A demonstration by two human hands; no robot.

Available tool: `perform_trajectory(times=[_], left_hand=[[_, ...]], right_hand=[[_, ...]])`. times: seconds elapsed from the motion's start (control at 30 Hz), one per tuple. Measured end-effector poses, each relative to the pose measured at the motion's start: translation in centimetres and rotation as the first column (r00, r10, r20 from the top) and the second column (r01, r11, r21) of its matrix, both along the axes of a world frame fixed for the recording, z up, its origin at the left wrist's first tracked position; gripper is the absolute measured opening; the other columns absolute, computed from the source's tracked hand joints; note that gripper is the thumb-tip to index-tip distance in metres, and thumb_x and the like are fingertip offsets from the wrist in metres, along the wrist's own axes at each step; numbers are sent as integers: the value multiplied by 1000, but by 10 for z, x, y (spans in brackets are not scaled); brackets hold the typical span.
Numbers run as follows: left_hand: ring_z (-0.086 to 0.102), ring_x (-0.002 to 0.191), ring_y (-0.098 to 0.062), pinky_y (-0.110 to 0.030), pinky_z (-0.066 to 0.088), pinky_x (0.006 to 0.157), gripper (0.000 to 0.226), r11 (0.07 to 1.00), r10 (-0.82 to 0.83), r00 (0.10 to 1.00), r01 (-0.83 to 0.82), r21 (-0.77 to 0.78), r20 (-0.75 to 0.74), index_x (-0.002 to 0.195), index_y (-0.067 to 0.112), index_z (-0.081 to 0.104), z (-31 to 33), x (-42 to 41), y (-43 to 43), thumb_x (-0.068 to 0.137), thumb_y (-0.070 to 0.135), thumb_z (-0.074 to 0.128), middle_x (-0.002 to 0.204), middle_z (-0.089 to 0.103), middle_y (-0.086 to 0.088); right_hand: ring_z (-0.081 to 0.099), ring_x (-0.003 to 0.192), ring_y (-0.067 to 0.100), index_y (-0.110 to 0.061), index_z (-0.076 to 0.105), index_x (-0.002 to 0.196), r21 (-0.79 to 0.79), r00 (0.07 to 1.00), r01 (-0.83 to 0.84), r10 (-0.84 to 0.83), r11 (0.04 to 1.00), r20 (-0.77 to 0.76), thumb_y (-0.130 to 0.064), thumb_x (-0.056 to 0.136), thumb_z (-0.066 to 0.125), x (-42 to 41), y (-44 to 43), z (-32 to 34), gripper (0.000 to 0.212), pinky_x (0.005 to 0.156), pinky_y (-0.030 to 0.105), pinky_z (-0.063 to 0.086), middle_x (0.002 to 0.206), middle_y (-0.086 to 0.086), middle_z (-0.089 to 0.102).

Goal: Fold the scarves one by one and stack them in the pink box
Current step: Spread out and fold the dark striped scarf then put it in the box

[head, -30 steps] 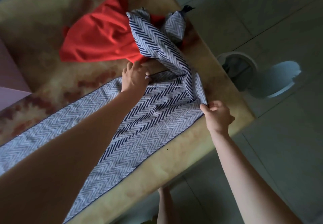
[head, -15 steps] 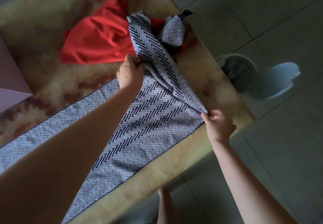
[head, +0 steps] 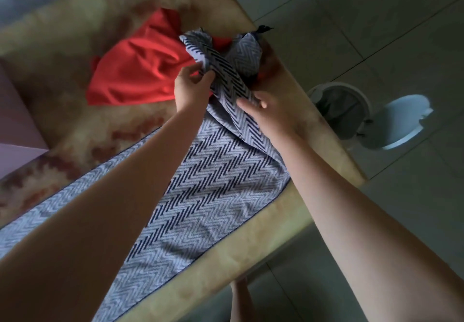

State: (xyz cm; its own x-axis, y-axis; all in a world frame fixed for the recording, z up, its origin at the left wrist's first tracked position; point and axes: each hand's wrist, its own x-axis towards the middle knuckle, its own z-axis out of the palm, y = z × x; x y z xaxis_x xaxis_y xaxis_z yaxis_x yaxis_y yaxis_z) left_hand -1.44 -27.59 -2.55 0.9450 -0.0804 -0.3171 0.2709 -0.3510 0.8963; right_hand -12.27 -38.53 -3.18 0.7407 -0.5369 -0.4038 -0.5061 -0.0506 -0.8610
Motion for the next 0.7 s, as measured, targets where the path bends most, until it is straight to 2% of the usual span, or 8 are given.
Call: perform_trajectory(times=[0.1, 0.2, 0.27, 0.4, 0.47, 0.53, 0.6, 0.7], left_hand=[[52, 65, -8, -30, 47, 69, 22, 987, -46, 996, 58, -151, 78, 98, 18, 65, 11, 4, -12, 77, 20, 67, 73, 59, 3], [52, 61, 8, -17, 45, 69, 19, 975, -142, 961, 178, -136, 237, 97, 12, 69, 26, 1, -28, 78, 15, 65, 74, 61, 12], [51, 60, 11, -11, 41, 66, 16, 957, -197, 938, 248, -153, 285, 97, 8, 69, 32, -7, -41, 81, 8, 65, 73, 60, 15], [56, 70, 7, -12, 44, 74, 18, 898, -289, 904, 371, -239, 315, 99, 3, 67, 37, -25, -58, 82, -1, 63, 82, 63, 9], [59, 81, -3, -15, 47, 81, 22, 854, -385, 876, 457, -249, 291, 102, 3, 66, 42, -28, -66, 82, -2, 63, 91, 65, 2], [60, 86, -10, -22, 47, 85, 25, 805, -492, 826, 552, -217, 277, 104, 7, 67, 40, -30, -71, 80, -1, 64, 94, 65, 0], [59, 85, -12, -22, 46, 84, 28, 790, -546, 801, 589, -168, 244, 104, 11, 68, 35, -31, -70, 78, 2, 67, 92, 66, -1], [56, 73, -7, -19, 45, 75, 30, 801, -551, 825, 565, -196, 127, 103, 18, 66, 26, -37, -56, 78, 2, 68, 80, 64, -6]], right_hand=[[48, 57, 2, -5, 63, 77, -59, 995, 90, -87, 994, 53, -12, 79, 73, 6, 1, -3, 12, 56, 22, 36, 66, 4, 59], [46, 55, -5, -16, 54, 65, -106, 943, 296, -272, 949, 193, -14, 80, 73, -15, 1, 14, 23, 57, 15, 35, 60, -5, 53], [42, 51, -4, -25, 45, 61, -155, 917, 340, -290, 927, 275, -12, 81, 72, -34, 2, 23, 36, 55, 11, 30, 56, -13, 44], [39, 56, 13, -19, 46, 61, -156, 857, 442, -364, 883, 363, -21, 82, 72, -58, -3, 22, 33, 57, 28, 32, 57, -2, 46], [37, 56, 16, -16, 44, 60, -140, 829, 489, -408, 861, 382, -18, 83, 71, -68, -6, 19, 35, 56, 29, 31, 57, 3, 45], [43, 57, 13, -19, 50, 61, -164, 854, 475, -409, 864, 322, -21, 83, 71, -77, -10, 15, 30, 58, 27, 36, 58, -1, 51], [59, 73, 11, -19, 64, 75, -163, 914, 400, -381, 902, 139, -33, 84, 69, -83, -16, 6, 17, 73, 31, 47, 74, -8, 64], [60, 110, 15, -17, 66, 115, 40, 893, 450, -449, 892, -23, -46, 83, 61, -78, -35, 6, 44, 101, 40, 45, 115, 0, 68]])
